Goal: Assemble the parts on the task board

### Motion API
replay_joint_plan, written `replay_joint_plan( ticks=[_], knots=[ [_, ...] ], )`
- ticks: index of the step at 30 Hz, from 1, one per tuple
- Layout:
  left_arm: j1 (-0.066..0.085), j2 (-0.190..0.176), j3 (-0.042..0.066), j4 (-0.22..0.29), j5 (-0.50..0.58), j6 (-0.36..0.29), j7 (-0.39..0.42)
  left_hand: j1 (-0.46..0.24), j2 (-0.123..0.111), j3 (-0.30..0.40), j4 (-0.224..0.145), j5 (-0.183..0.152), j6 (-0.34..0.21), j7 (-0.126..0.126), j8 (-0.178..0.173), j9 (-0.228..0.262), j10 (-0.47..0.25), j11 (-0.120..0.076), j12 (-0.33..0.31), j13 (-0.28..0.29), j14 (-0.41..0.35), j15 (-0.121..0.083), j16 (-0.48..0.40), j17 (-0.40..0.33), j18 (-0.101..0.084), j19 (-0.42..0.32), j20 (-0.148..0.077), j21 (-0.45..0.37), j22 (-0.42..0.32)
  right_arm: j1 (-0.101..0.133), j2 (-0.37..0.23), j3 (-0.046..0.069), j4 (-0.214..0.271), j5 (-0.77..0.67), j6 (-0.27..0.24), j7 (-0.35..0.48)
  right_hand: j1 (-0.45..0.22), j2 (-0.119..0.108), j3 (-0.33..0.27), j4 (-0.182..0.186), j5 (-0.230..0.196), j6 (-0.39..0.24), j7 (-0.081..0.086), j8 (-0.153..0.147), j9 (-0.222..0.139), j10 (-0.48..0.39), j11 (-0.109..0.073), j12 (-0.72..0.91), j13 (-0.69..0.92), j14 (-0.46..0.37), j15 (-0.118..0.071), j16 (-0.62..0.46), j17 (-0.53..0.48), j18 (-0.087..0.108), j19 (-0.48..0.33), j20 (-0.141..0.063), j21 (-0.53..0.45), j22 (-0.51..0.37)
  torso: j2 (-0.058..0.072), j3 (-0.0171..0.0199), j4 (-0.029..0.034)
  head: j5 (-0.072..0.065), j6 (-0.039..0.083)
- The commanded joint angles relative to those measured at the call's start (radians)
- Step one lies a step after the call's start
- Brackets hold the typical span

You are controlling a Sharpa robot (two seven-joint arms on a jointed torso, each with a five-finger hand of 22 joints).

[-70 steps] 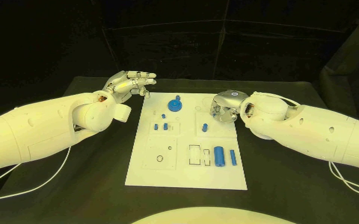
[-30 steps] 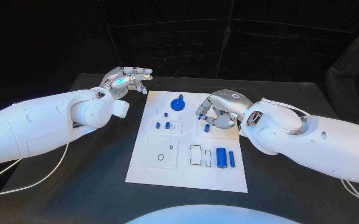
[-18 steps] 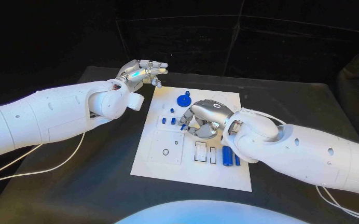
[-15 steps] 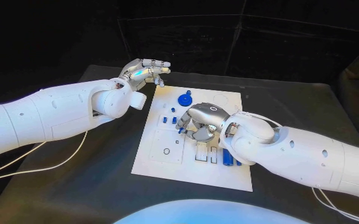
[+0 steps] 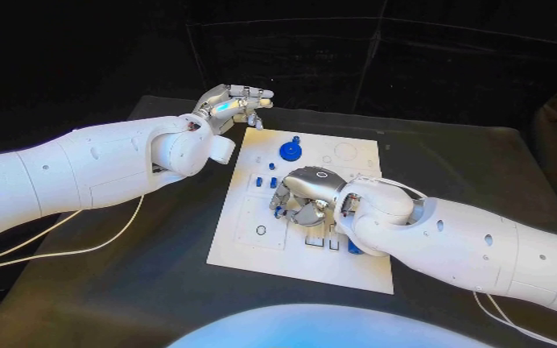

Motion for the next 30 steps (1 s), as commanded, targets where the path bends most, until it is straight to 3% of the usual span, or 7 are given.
replay_joint_plan(
  ticks=[1,11,15,21,30],
  knots=[
    [0.002,0.002,0.001,-0.001,0.004,0.014,0.004,-0.012,0.0,-0.005,0.001,-0.001,-0.001,0.008,0.005,0.0,-0.007,0.002,0.003,0.001,-0.004,0.003,0.005,-0.002,0.018,-0.004,0.006,0.001,0.002,0.0,0.005,0.0,-0.002,-0.044,0.029,-0.024,-0.006,-0.005,0.002,0.001,0.004,0.002,0.006,-0.005,0.0,0.001,0.005,-0.001,0.001,0.002,0.001,0.002,-0.001,-0.02,0.001,0.0,0.005,0.0,-0.001,-0.0002,0.0004,0.002,-0.003],
    [0.003,0.006,0.001,-0.006,0.004,0.015,0.002,-0.012,0.0,-0.005,0.001,-0.001,-0.001,0.008,0.005,0.0,-0.007,0.002,0.003,0.001,-0.004,0.003,0.005,-0.002,0.018,-0.004,0.006,0.001,0.002,-0.001,0.011,0.0,-0.008,-0.062,0.03,-0.042,-0.007,-0.006,0.001,0.001,0.004,0.002,0.006,-0.005,0.0,0.0,0.005,-0.001,0.001,0.002,0.001,0.003,0.0,-0.02,0.001,0.001,0.005,-0.001,-0.001,-0.0005,-0.0003,0.001,-0.001],
    [0.003,0.007,0.001,-0.007,0.004,0.016,0.001,-0.012,0.0,-0.005,0.001,-0.001,-0.001,0.008,0.005,0.0,-0.007,0.002,0.003,0.001,-0.004,0.003,0.005,-0.002,0.018,-0.004,0.006,0.001,0.002,-0.001,0.011,0.0,-0.01,-0.065,0.041,-0.048,-0.008,-0.006,0.001,0.001,0.004,0.002,0.006,-0.005,0.0,0.001,0.005,-0.001,0.001,0.002,0.001,0.003,0.0,-0.019,0.0,0.001,0.005,-0.001,0.0,-0.0008,-0.0001,-0.007,0.0],
    [0.003,0.007,0.001,-0.008,0.004,0.018,-0.001,-0.012,0.0,-0.005,0.001,-0.001,-0.001,0.008,0.005,0.0,-0.007,0.002,0.003,0.001,-0.004,0.003,0.005,-0.002,0.018,-0.004,0.006,0.001,0.002,-0.002,0.017,0.0,-0.009,-0.084,0.057,-0.061,-0.008,-0.006,0.001,0.001,0.004,0.002,0.006,-0.005,0.0,0.0,0.005,-0.001,0.001,0.002,0.001,0.003,-0.001,-0.019,0.0,0.001,0.005,-0.002,-0.001,0.0007,-0.0005,-0.004,0.0],
    [0.003,0.007,0.001,-0.011,0.004,0.023,-0.007,-0.013,0.0,-0.006,0.001,-0.001,-0.002,0.008,0.005,0.0,-0.009,0.002,0.004,0.001,-0.005,0.003,0.006,-0.003,0.018,-0.005,0.006,0.001,0.002,-0.002,0.026,0.0,-0.008,-0.107,0.083,-0.073,-0.009,-0.006,0.001,0.001,0.004,0.002,0.006,-0.005,0.0,0.001,0.005,-0.001,0.001,0.002,0.001,0.004,0.0,-0.019,0.0,0.001,0.005,-0.001,0.0,0.0002,-0.0014,-0.005,0.001]
  ],
)
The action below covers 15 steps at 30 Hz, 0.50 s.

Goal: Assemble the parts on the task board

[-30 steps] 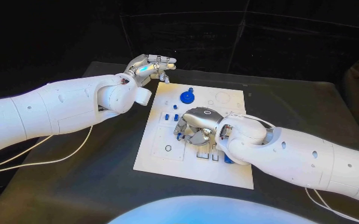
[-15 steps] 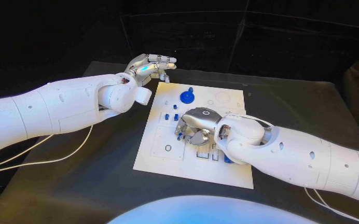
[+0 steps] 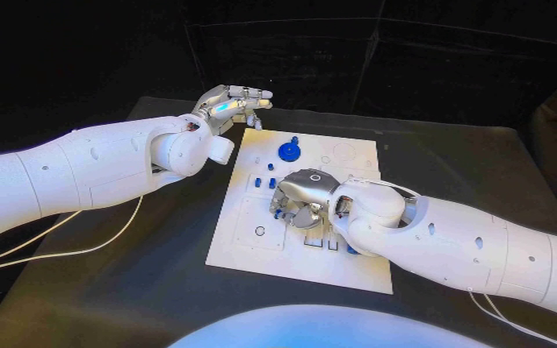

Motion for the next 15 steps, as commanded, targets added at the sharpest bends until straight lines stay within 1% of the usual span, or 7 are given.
replay_joint_plan(
  ticks=[1,4,8,10,12,15],
  knots=[
    [0.002,0.001,0.001,-0.001,0.004,0.017,-0.001,-0.013,0.0,-0.006,0.001,-0.001,-0.002,0.008,0.005,-0.001,-0.005,-0.001,0.004,0.001,-0.005,0.003,0.006,-0.002,0.018,-0.002,0.003,0.001,0.001,0.001,0.003,0.0,0.002,-0.028,0.031,-0.013,-0.005,-0.002,0.001,0.001,0.004,0.003,0.006,-0.004,0.001,0.001,0.005,-0.001,0.001,0.002,0.001,0.003,-0.001,-0.019,0.0,0.001,0.005,-0.001,0.001,0.0001,-0.0001,0.0,-0.001],
    [0.002,0.001,0.001,-0.002,0.004,0.018,-0.002,-0.013,0.0,-0.006,0.001,-0.001,-0.002,0.008,0.005,-0.001,-0.005,-0.001,0.004,0.001,-0.005,0.003,0.006,-0.002,0.018,-0.002,0.003,0.001,0.001,0.001,0.006,-0.001,0.003,-0.033,0.034,-0.013,-0.007,-0.003,-0.001,0.001,0.002,0.003,0.006,-0.004,0.001,0.0,0.005,-0.002,0.001,0.001,0.001,0.001,-0.005,-0.019,-0.002,0.001,0.003,-0.004,0.001,0.0,0.0002,0.0,-0.001],
    [0.002,0.001,0.001,-0.004,0.004,0.018,-0.003,-0.013,0.0,-0.006,0.001,-0.001,-0.002,0.008,0.005,-0.001,-0.005,-0.001,0.004,0.001,-0.005,0.003,0.006,-0.002,0.018,-0.002,0.003,0.001,0.001,0.001,0.008,-0.002,0.001,-0.037,0.03,-0.012,-0.023,-0.015,-0.016,0.002,0.003,-0.01,0.009,-0.009,-0.002,-0.012,0.008,-0.008,-0.001,-0.002,0.004,-0.004,-0.014,-0.017,-0.008,0.003,-0.001,-0.013,0.0,-0.0001,0.0011,0.0,0.0],
    [0.002,0.001,0.001,-0.005,0.004,0.018,-0.004,-0.013,0.0,-0.006,0.001,-0.001,-0.002,0.008,0.005,-0.001,-0.005,-0.001,0.004,0.001,-0.005,0.003,0.006,-0.002,0.018,-0.002,0.003,0.001,0.001,0.001,0.009,-0.003,-0.002,-0.038,0.014,-0.01,-0.036,-0.023,-0.027,0.006,0.004,-0.033,0.015,-0.013,-0.005,-0.032,0.014,-0.019,-0.003,-0.008,0.009,-0.021,-0.037,-0.013,-0.019,0.006,-0.012,-0.036,0.0,-0.0005,0.001,0.0,0.0],
    [0.002,0.001,0.001,-0.005,0.004,0.019,-0.005,-0.013,0.0,-0.006,0.001,-0.001,-0.002,0.008,0.005,-0.001,-0.005,-0.001,0.004,0.001,-0.005,0.003,0.006,-0.002,0.018,-0.002,0.003,0.001,0.001,0.001,0.008,-0.003,-0.005,-0.036,-0.009,-0.005,-0.048,-0.033,-0.042,0.01,-0.006,-0.059,0.023,-0.013,-0.006,-0.054,0.022,-0.029,-0.004,-0.014,0.016,-0.034,-0.055,-0.01,-0.03,0.011,-0.023,-0.057,0.0,-0.0006,0.0007,0.0,0.001],
    [0.002,0.001,0.001,-0.007,0.004,0.02,-0.006,-0.013,0.0,-0.006,0.001,-0.001,-0.002,0.008,0.005,-0.001,-0.005,-0.001,0.004,0.001,-0.005,0.003,0.006,-0.002,0.018,-0.002,0.003,0.001,0.001,0.001,0.007,-0.004,-0.006,-0.025,-0.037,0.006,-0.065,-0.05,-0.068,0.016,-0.012,-0.089,0.033,-0.012,-0.006,-0.09,0.034,-0.045,-0.005,-0.023,0.025,-0.056,-0.083,-0.003,-0.051,0.02,-0.045,-0.098,0.0,0.0,0.0004,0.0,0.003]
  ],
)
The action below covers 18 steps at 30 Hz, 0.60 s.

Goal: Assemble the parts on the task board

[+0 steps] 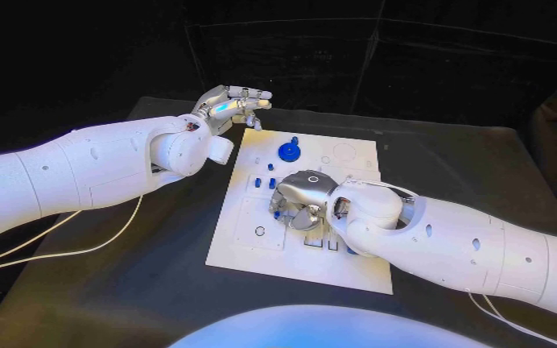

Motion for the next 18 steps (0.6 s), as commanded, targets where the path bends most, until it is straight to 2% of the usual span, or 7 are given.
replay_joint_plan(
  ticks=[1,6,10,15,18],
  knots=[
    [0.002,0.001,0.001,-0.001,0.003,0.015,0.0,-0.014,0.0,-0.006,0.001,-0.001,-0.003,0.008,0.006,-0.001,-0.006,-0.001,0.005,0.001,-0.006,0.003,0.006,-0.002,0.018,-0.002,0.003,0.001,0.001,0.001,-0.001,0.0,0.0,0.006,-0.055,0.019,-0.016,-0.01,-0.026,0.006,-0.004,-0.023,0.008,-0.002,0.0,-0.027,0.008,-0.009,0.001,-0.004,0.009,-0.009,-0.012,-0.001,-0.017,0.005,-0.018,-0.033,0.0,0.0003,0.0002,0.0,0.002],
    [0.002,0.001,0.001,-0.005,0.003,0.016,0.0,-0.015,-0.001,-0.007,0.001,-0.001,-0.005,0.008,0.006,-0.001,-0.009,0.0,0.005,0.001,-0.007,0.003,0.006,-0.003,0.018,-0.003,0.004,0.0,0.001,0.001,-0.005,0.0,0.003,0.024,-0.084,0.039,-0.022,-0.019,-0.067,0.012,0.007,-0.041,0.014,0.001,0.002,-0.047,0.014,-0.007,0.002,-0.004,0.014,-0.01,-0.018,0.002,-0.022,0.011,-0.027,-0.047,0.0,0.0001,-0.0002,-0.001,0.002],
    [0.002,0.002,0.001,-0.006,0.003,0.021,-0.003,-0.016,-0.001,-0.008,0.001,-0.001,-0.006,0.009,0.006,-0.001,-0.01,0.0,0.006,0.001,-0.007,0.003,0.006,-0.003,0.018,-0.004,0.004,0.0,0.001,0.001,-0.02,0.0,0.008,0.041,-0.113,0.059,-0.015,-0.017,-0.108,0.013,0.017,-0.049,0.018,0.001,0.002,-0.089,0.021,-0.014,0.001,-0.015,0.019,-0.043,-0.063,0.008,-0.037,0.016,-0.049,-0.083,-0.001,0.0009,0.0015,-0.004,0.006],
    [0.002,0.001,0.001,-0.008,0.003,0.024,-0.006,-0.015,-0.001,-0.008,0.0,-0.001,-0.007,0.009,0.006,-0.001,-0.011,0.0,0.006,0.001,-0.007,0.003,0.006,-0.004,0.018,-0.004,0.004,0.0,0.001,0.002,-0.08,0.0,0.047,0.076,-0.177,0.085,-0.002,-0.004,-0.137,0.015,0.044,-0.047,0.016,0.003,0.004,-0.073,0.017,0.01,0.005,-0.011,0.016,-0.04,-0.062,0.005,-0.024,0.016,-0.043,-0.069,-0.001,0.0031,-0.0035,-0.004,0.013],
    [0.002,0.0,0.001,-0.01,0.003,0.025,-0.005,-0.014,-0.001,-0.007,-0.001,-0.001,-0.008,0.009,0.006,-0.001,-0.012,0.0,0.006,0.001,-0.008,0.003,0.007,-0.004,0.018,-0.004,0.004,0.0,0.001,0.005,-0.137,0.001,0.084,0.13,-0.181,0.075,0.005,0.004,-0.141,0.016,0.054,-0.039,0.012,0.005,0.004,-0.059,0.012,0.022,0.005,-0.006,0.013,-0.029,-0.051,0.003,-0.014,0.013,-0.035,-0.053,-0.003,0.0029,-0.0062,-0.011,0.019]
  ],
)
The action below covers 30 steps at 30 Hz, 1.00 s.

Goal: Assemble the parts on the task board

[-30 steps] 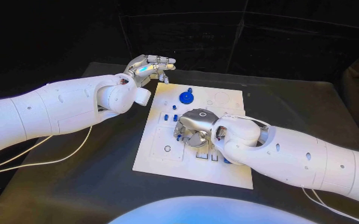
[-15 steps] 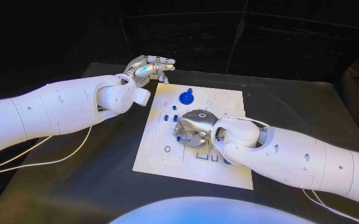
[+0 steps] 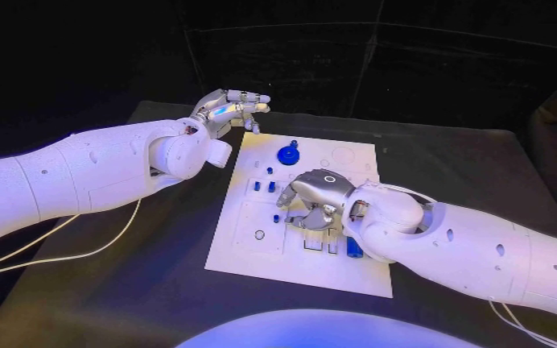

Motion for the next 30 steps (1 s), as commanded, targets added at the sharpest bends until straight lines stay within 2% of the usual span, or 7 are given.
replay_joint_plan(
  ticks=[1,6,11,13,17,21,30],
  knots=[
    [0.002,0.0,0.001,-0.002,0.003,0.017,0.001,-0.006,0.0,-0.007,-0.001,-0.001,-0.004,0.005,0.006,-0.001,-0.004,0.0,0.006,0.001,-0.004,0.0,0.007,-0.001,0.018,-0.004,0.004,0.0,0.001,0.011,-0.049,0.001,0.033,0.107,-0.054,0.01,0.008,0.007,-0.006,0.001,0.006,0.005,-0.007,0.005,0.001,0.016,-0.003,0.01,0.001,0.012,-0.004,0.013,0.014,0.001,0.014,-0.002,0.011,0.018,-0.003,0.001,-0.0063,-0.009,0.006],
    [0.002,0.0,0.0,-0.006,0.003,0.018,0.001,-0.006,0.0,-0.007,-0.001,-0.001,-0.004,0.005,0.006,-0.001,-0.004,0.0,0.006,0.001,-0.004,0.0,0.007,-0.001,0.018,-0.004,0.004,0.0,0.001,0.071,-0.131,0.002,0.043,0.205,0.007,-0.047,0.003,-0.004,-0.034,0.006,0.005,-0.002,-0.021,0.001,0.0,-0.004,-0.009,0.005,-0.004,0.016,-0.009,0.02,0.016,0.001,0.018,-0.008,0.014,0.019,-0.009,0.0027,-0.0146,-0.019,0.009],
    [0.001,0.004,0.0,-0.009,0.003,0.02,0.001,-0.006,0.0,-0.007,-0.001,-0.001,-0.004,0.005,0.006,-0.001,-0.004,0.0,0.006,0.001,-0.004,0.0,0.007,-0.001,0.018,-0.004,0.004,0.0,0.001,0.107,-0.176,0.002,0.039,0.19,0.047,-0.067,0.016,-0.013,-0.077,0.001,0.007,-0.019,-0.036,-0.001,-0.002,-0.047,-0.013,-0.009,-0.004,0.014,-0.012,0.017,0.007,0.001,0.018,-0.008,0.011,0.014,-0.01,0.0032,-0.0155,-0.025,0.015],
    [0.001,0.006,0.0,-0.01,0.003,0.022,0.001,-0.004,0.0,-0.007,-0.002,-0.001,-0.005,0.005,0.006,-0.001,-0.005,0.0,0.007,0.001,-0.005,0.0,0.007,-0.002,0.019,-0.005,0.004,0.0,0.001,0.113,-0.182,0.003,0.031,0.173,0.061,-0.071,0.036,-0.006,-0.102,-0.006,-0.003,-0.026,-0.049,0.0,-0.001,-0.068,-0.011,-0.016,-0.003,0.015,-0.012,0.019,0.006,0.0,0.02,-0.006,0.011,0.013,-0.009,0.0032,-0.0134,-0.026,0.017],
    [0.001,0.008,0.0,-0.01,0.003,0.028,0.0,-0.004,-0.001,-0.007,-0.003,-0.001,-0.005,0.005,0.007,-0.001,-0.006,0.0,0.007,0.001,-0.005,0.0,0.007,-0.002,0.019,-0.005,0.004,0.0,0.001,0.118,-0.185,0.003,0.016,0.139,0.081,-0.077,0.06,-0.002,-0.122,-0.016,-0.017,-0.03,-0.053,0.001,-0.001,-0.083,-0.015,-0.022,-0.004,0.014,-0.017,0.014,-0.003,0.002,0.019,-0.011,0.007,0.007,-0.007,0.0027,-0.0096,-0.027,0.017],
    [0.001,0.009,0.0,-0.011,0.003,0.031,-0.001,-0.005,-0.001,-0.008,-0.003,-0.001,-0.006,0.005,0.007,-0.001,-0.006,0.0,0.008,0.0,-0.006,0.0,0.007,-0.002,0.019,-0.005,0.004,0.0,0.001,0.12,-0.179,0.003,0.005,0.104,0.122,-0.087,0.066,0.0,-0.139,-0.017,-0.019,-0.031,-0.057,0.001,-0.001,-0.09,-0.015,-0.023,-0.003,0.014,-0.018,0.013,-0.006,0.001,0.02,-0.012,0.006,0.006,-0.008,0.0013,-0.0114,-0.024,0.013],
    [0.001,0.008,0.0,-0.011,0.003,0.037,-0.001,-0.007,-0.003,-0.009,-0.003,-0.001,-0.007,0.006,0.007,-0.001,-0.007,0.001,0.008,0.0,-0.006,0.0,0.007,-0.003,0.018,-0.006,0.005,0.0,0.001,0.121,-0.162,0.002,0.013,0.083,0.215,-0.094,0.079,0.023,-0.177,-0.013,-0.01,-0.013,-0.041,0.003,0.001,-0.018,-0.021,0.016,0.0,0.016,-0.017,0.018,-0.007,0.001,0.024,-0.011,0.005,0.006,-0.008,0.0014,-0.0146,-0.015,0.004]
  ],
)
